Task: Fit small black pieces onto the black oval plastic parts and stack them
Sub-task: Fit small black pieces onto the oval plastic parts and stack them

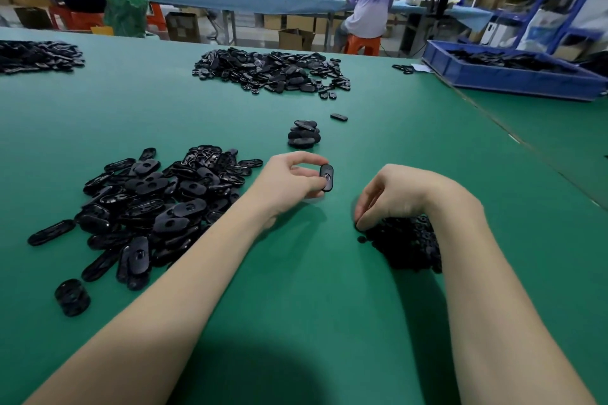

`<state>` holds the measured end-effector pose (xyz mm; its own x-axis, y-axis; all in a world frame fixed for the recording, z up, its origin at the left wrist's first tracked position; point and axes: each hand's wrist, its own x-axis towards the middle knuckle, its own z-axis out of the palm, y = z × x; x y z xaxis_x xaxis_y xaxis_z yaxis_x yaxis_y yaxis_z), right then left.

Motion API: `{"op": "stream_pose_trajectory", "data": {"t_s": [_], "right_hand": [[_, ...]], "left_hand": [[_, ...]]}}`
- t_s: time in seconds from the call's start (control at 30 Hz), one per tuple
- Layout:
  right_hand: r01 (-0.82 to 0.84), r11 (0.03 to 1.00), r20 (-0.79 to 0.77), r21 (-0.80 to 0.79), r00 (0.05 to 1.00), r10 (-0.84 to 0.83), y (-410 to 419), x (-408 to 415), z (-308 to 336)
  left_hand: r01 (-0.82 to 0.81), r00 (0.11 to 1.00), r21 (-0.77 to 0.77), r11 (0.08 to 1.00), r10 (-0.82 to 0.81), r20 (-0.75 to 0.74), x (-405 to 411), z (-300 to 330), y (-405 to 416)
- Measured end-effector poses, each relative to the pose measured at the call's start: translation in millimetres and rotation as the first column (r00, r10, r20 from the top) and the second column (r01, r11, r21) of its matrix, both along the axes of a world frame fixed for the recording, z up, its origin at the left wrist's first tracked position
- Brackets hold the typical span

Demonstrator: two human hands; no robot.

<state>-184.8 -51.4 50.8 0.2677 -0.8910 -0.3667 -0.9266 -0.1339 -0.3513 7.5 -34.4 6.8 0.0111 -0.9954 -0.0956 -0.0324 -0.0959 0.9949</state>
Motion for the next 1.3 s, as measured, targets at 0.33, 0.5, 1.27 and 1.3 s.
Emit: {"op": "stream_pose_trajectory", "data": {"t_s": [0.33,0.5,1.27,1.3], "right_hand": [[0.297,0.955,0.619,-0.008,0.751,-0.229,-3.5,7.2,-11.5],[0.370,0.928,0.681,0.048,0.668,-0.301,-2.9,16.1,-14.8],[0.416,0.909,0.684,0.016,0.659,-0.313,-5.6,14.6,-17.1],[0.415,0.910,0.682,0.023,0.659,-0.317,-5.1,13.6,-16.1]], "left_hand": [[0.017,1.000,-0.045,0.999,-0.018,-0.014,0.0,4.5,3.9],[0.034,0.997,-0.113,0.993,-0.026,0.073,-0.7,5.8,7.0],[0.005,0.999,-0.159,0.987,0.001,0.039,-6.1,9.7,8.8],[-0.002,1.000,-0.143,0.990,0.000,-0.009,-5.7,10.3,8.9]]}}
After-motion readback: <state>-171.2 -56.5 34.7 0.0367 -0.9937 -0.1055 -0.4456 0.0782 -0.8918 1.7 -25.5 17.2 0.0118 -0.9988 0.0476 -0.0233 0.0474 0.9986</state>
